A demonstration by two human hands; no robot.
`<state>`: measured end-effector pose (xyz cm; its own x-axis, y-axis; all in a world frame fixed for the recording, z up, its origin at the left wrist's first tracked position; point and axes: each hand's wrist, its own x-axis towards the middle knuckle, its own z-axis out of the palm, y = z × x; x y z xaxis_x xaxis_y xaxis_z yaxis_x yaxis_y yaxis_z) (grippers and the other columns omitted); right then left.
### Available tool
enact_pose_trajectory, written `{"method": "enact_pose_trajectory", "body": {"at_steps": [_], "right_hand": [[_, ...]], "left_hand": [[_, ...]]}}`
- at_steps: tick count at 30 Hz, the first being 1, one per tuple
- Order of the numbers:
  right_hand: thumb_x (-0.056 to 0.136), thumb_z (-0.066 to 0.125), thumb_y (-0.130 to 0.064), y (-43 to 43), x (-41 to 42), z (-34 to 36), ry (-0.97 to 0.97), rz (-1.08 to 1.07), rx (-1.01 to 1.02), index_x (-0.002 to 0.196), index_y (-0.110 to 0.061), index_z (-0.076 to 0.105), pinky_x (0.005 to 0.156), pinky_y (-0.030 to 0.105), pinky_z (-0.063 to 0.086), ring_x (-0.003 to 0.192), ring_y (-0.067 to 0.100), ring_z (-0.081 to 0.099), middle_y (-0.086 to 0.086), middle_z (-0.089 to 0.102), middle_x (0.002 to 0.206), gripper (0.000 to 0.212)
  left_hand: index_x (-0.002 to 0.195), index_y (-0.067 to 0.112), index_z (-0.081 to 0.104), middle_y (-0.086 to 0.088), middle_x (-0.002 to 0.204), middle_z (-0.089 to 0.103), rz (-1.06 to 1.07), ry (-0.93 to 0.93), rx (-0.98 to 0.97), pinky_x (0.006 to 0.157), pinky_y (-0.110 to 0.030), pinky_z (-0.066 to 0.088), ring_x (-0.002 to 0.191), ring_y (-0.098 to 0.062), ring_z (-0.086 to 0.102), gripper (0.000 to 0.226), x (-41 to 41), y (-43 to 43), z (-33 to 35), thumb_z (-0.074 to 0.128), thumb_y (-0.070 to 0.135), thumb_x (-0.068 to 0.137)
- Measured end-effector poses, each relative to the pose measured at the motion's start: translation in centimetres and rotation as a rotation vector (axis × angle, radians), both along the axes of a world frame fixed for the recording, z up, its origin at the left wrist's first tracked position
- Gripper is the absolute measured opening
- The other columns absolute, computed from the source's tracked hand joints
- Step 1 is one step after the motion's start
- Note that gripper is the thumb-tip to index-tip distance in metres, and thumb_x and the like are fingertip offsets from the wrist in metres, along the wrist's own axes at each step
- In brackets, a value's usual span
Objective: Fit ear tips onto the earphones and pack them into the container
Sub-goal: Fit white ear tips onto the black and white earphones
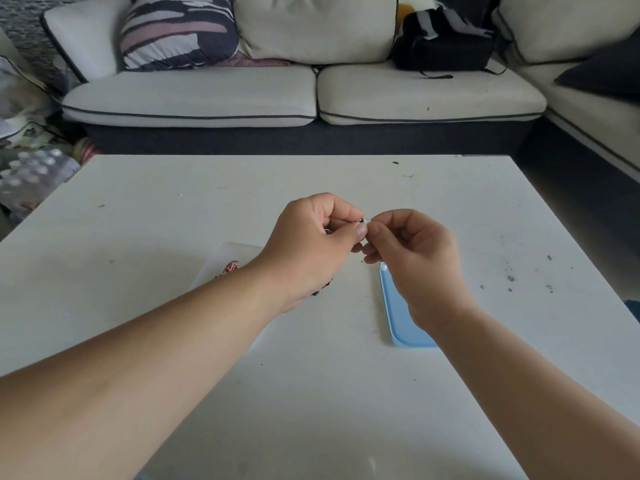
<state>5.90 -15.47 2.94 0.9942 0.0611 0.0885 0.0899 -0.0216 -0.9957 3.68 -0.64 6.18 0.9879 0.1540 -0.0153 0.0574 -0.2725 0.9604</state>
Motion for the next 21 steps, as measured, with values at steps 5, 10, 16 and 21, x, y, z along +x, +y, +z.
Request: {"method": "enact_pose_trajectory", "body": {"at_steps": [5,10,16,21], "right_hand": [[0.096,0.066,-0.006,-0.2,-0.2,-0.2,-0.072,-0.013,-0.054,0.093,-0.007,0.071,0.068,0.022,0.056,0.075,0.017,0.075,0.004,0.077,0.079,0.006],[0.097,0.064,-0.004,-0.4,-0.4,-0.3,0.041,0.043,0.079,0.1,-0.005,0.076,0.076,0.036,0.061,0.089,0.027,0.075,0.013,0.078,0.089,0.012],[0.097,0.066,-0.014,-1.6,0.5,0.3,0.339,0.173,0.331,0.097,0.001,0.07,0.072,0.039,0.053,0.081,0.025,0.064,0.01,0.068,0.084,0.015],[0.097,0.063,-0.01,-2.1,0.8,0.2,0.395,0.229,0.369,0.1,-0.002,0.067,0.069,0.036,0.054,0.078,0.024,0.063,0.01,0.063,0.084,0.01]], "left_hand": [[0.1,0.016,0.072,-0.004,0.088,0.078,0.013,0.022,-0.043,0.063,-0.02,0.058,0.077,-0.01,0.076,0.008,-0.1,-0.2,-0.1,0.072,0.01,0.095],[0.099,0.019,0.073,0.0,0.085,0.079,0.016,0.028,-0.042,0.068,-0.025,0.059,0.08,-0.009,0.077,0.006,0.1,0.1,-0.2,0.072,0.013,0.096],[0.107,0.019,0.076,-0.002,0.087,0.08,-0.031,0.048,-0.056,0.075,-0.036,0.061,0.083,-0.017,0.078,0.012,-0.1,0.1,-0.5,0.068,0.014,0.099],[0.107,0.016,0.077,-0.004,0.089,0.079,-0.06,0.037,-0.052,0.077,-0.033,0.062,0.083,-0.017,0.078,0.014,-0.2,-0.1,-0.6,0.066,0.011,0.1]]}}
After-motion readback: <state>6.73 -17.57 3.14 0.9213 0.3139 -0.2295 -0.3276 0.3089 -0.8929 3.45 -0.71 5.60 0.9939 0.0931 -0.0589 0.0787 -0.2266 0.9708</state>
